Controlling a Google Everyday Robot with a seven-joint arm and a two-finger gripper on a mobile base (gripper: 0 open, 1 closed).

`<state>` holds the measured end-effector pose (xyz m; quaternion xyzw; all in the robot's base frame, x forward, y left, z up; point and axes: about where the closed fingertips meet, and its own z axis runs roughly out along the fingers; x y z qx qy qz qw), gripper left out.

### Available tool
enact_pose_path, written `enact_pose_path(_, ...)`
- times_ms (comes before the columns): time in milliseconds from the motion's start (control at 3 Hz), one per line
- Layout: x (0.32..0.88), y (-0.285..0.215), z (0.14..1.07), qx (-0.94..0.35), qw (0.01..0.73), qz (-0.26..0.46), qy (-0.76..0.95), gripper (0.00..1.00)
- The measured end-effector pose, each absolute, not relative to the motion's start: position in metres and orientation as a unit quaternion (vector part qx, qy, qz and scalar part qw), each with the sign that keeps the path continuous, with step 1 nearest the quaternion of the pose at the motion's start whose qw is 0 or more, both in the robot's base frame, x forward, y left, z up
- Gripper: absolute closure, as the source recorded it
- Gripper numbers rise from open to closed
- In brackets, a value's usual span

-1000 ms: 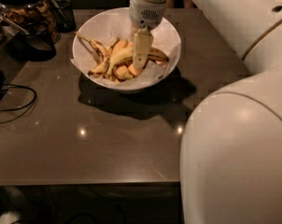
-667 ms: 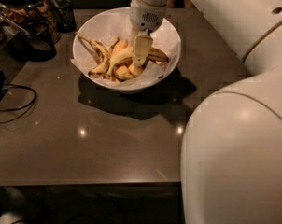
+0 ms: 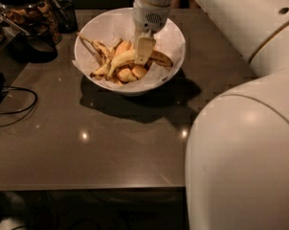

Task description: Pick banana from white bowl

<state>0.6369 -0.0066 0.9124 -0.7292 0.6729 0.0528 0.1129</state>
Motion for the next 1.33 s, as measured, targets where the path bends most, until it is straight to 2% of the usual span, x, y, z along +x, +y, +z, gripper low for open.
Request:
enact_pose_path(667,0.624,-0.012,0.937,-0.712,0.146,0.032,0.686,1.00)
enact_pose_path(1333,0.585,-0.019,0.968,-0.701,0.198,0.033,0.684,1.00)
